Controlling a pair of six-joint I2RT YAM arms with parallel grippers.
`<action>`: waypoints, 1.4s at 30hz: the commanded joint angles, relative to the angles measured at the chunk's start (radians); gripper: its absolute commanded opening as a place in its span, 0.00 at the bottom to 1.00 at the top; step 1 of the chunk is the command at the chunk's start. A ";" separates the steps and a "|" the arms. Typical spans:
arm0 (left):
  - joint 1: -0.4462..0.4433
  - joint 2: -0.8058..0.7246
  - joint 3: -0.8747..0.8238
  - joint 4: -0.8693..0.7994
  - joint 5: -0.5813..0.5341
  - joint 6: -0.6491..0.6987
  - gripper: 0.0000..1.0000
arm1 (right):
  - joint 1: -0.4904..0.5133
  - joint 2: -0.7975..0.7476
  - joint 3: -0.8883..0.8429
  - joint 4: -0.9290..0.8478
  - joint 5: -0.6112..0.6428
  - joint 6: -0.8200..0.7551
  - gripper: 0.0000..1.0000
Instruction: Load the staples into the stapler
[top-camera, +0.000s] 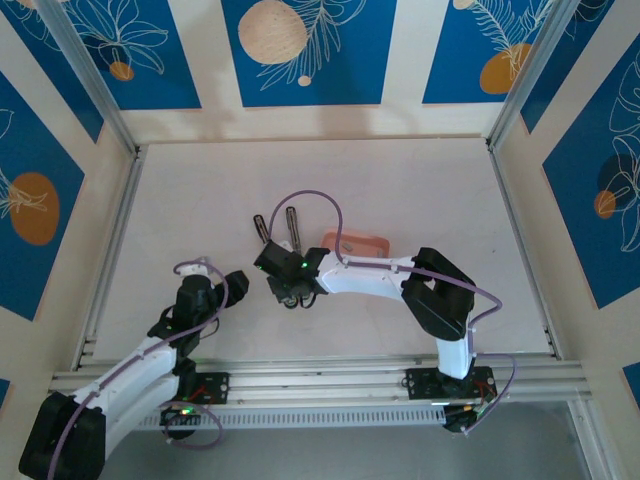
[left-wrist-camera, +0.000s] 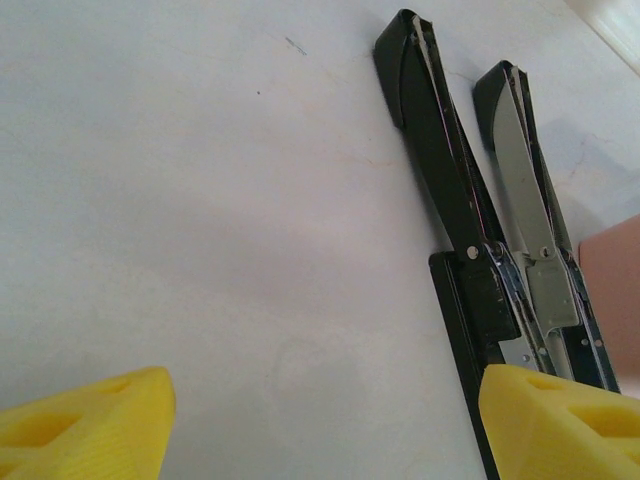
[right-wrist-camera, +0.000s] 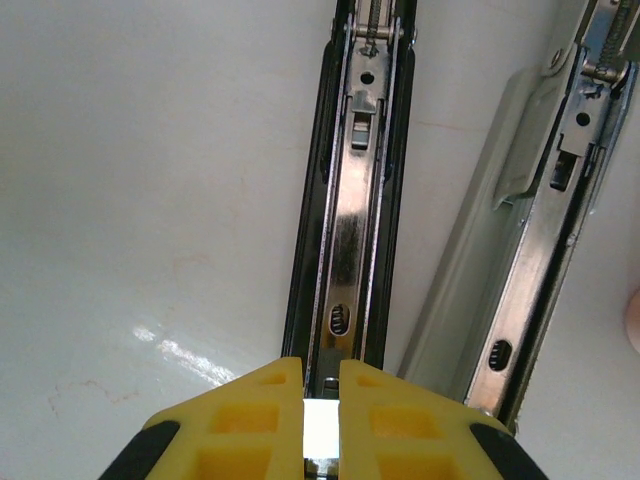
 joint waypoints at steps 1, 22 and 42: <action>0.013 -0.014 -0.005 -0.009 -0.010 0.012 0.80 | 0.004 -0.042 -0.019 0.014 0.032 -0.027 0.12; 0.013 -0.013 -0.005 -0.005 -0.011 0.013 0.80 | 0.004 -0.085 -0.052 0.045 0.040 -0.046 0.12; 0.014 -0.015 -0.005 -0.011 -0.011 0.014 0.80 | 0.007 -0.054 -0.068 0.049 0.020 -0.053 0.12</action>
